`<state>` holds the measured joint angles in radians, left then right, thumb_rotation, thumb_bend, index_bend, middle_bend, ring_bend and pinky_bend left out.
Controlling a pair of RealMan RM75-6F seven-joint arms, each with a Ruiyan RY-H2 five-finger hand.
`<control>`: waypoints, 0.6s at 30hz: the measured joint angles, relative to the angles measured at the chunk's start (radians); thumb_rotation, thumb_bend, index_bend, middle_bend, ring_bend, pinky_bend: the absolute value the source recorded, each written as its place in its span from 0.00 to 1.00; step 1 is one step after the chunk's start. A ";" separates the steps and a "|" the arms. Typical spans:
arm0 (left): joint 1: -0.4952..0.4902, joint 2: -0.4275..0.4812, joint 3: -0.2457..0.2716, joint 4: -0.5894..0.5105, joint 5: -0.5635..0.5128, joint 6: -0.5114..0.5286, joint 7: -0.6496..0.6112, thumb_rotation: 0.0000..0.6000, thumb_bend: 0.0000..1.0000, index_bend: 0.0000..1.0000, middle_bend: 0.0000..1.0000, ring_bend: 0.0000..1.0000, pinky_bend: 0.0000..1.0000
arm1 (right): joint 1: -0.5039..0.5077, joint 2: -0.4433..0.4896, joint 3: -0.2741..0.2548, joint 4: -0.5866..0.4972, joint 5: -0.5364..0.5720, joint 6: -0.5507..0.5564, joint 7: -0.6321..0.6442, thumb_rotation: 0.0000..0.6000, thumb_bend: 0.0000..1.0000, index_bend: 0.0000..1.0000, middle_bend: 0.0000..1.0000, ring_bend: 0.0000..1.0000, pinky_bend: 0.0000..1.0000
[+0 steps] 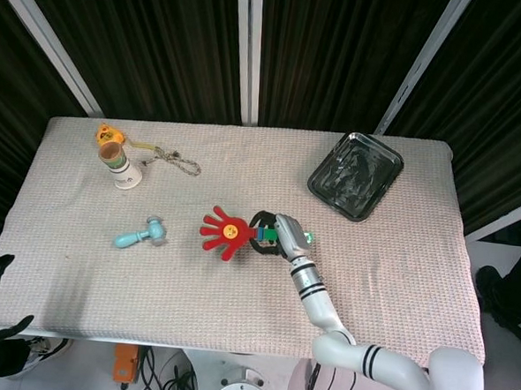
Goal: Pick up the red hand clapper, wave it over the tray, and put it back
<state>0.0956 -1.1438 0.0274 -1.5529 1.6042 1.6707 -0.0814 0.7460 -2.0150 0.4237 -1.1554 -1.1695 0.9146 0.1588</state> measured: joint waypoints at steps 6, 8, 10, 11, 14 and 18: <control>0.006 0.004 0.000 0.006 -0.001 0.008 -0.009 1.00 0.07 0.10 0.11 0.00 0.10 | 0.024 0.030 -0.031 -0.005 -0.070 -0.069 0.101 1.00 0.07 0.00 0.00 0.00 0.01; 0.007 0.006 -0.001 0.006 -0.001 0.011 -0.012 1.00 0.07 0.10 0.11 0.00 0.10 | 0.025 0.037 -0.038 0.000 -0.094 -0.063 0.128 1.00 0.05 0.00 0.00 0.00 0.00; 0.008 0.005 -0.001 0.007 -0.001 0.011 -0.012 1.00 0.07 0.10 0.11 0.00 0.10 | 0.025 0.045 -0.049 0.008 -0.127 -0.023 0.130 1.00 0.04 0.00 0.00 0.00 0.00; 0.007 0.004 -0.001 0.006 0.000 0.010 -0.011 1.00 0.07 0.10 0.11 0.00 0.10 | 0.024 0.050 -0.053 0.011 -0.142 0.001 0.125 1.00 0.04 0.00 0.00 0.00 0.00; 0.005 0.001 0.000 0.005 0.005 0.008 -0.005 1.00 0.07 0.10 0.11 0.00 0.10 | 0.016 0.084 -0.071 0.005 -0.187 0.082 0.092 1.00 0.04 0.00 0.00 0.00 0.00; -0.001 -0.002 -0.001 -0.003 0.011 0.004 0.008 1.00 0.07 0.10 0.11 0.00 0.09 | -0.018 0.171 -0.090 -0.068 -0.217 0.147 0.047 1.00 0.07 0.00 0.00 0.00 0.00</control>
<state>0.0948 -1.1453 0.0260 -1.5559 1.6147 1.6744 -0.0738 0.7284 -1.8438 0.3341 -1.2234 -1.3870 1.0613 0.2060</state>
